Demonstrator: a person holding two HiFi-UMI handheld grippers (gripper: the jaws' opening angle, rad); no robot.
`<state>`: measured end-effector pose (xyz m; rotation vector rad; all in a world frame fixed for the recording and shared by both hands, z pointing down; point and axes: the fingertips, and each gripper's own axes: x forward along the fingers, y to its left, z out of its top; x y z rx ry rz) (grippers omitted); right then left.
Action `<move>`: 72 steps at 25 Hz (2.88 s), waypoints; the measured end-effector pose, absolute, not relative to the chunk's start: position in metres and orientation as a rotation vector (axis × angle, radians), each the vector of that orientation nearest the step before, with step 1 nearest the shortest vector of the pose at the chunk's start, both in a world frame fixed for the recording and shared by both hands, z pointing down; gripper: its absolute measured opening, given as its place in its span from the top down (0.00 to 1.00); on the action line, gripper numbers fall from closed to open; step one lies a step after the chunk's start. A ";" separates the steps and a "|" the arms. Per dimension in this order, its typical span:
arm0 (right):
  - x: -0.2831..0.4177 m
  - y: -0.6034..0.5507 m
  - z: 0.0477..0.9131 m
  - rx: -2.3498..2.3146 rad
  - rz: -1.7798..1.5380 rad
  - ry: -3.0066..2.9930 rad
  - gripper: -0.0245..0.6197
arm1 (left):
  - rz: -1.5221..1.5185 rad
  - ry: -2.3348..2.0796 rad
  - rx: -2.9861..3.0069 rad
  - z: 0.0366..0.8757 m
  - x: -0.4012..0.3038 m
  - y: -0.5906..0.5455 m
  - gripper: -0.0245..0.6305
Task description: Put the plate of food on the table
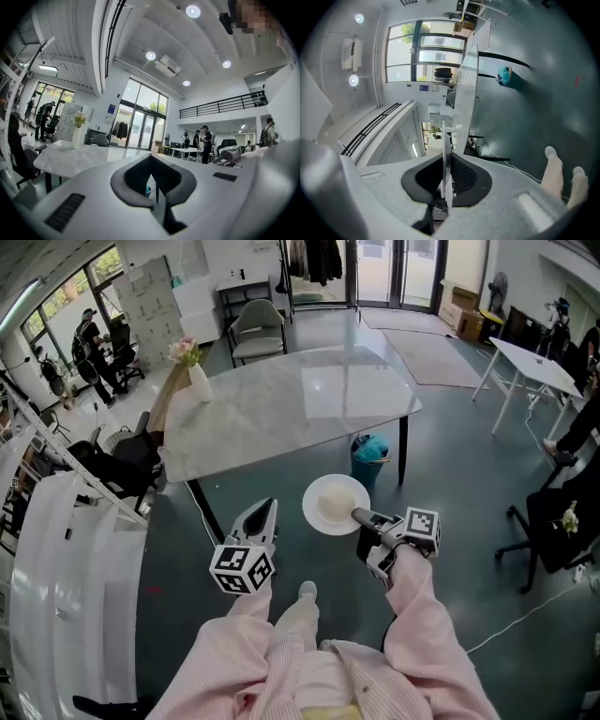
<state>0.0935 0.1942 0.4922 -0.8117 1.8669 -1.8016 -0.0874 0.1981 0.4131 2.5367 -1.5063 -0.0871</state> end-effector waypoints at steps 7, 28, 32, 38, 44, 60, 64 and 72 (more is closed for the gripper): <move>0.084 0.110 0.493 -0.818 -1.795 1.839 0.92 | -0.077 -1.460 2.536 0.418 -0.093 0.109 0.97; 0.058 -0.046 0.507 -0.867 -1.791 1.744 0.92 | -0.064 -1.355 2.548 0.429 -0.115 -0.062 0.97; 0.067 -0.071 0.509 -0.871 -1.784 1.718 0.92 | -0.061 -1.352 2.521 0.439 -0.115 -0.088 0.97; 0.073 -0.124 0.523 -0.889 -1.804 1.714 0.92 | -0.040 -1.351 2.508 0.451 -0.108 -0.139 0.97; 0.064 -0.197 0.523 -0.858 -1.818 1.737 0.92 | -0.042 -1.406 2.457 0.453 -0.117 -0.208 0.97; 0.070 -0.354 0.549 -0.825 -1.878 1.768 0.92 | 0.019 -1.411 2.310 0.491 -0.103 -0.349 0.97; 0.072 -0.381 0.567 -0.848 -1.901 1.775 0.92 | 0.081 -1.414 2.247 0.515 -0.108 -0.368 0.97; 0.064 -0.422 0.596 -0.873 -1.913 1.765 0.92 | 0.166 -1.382 2.162 0.557 -0.109 -0.396 0.97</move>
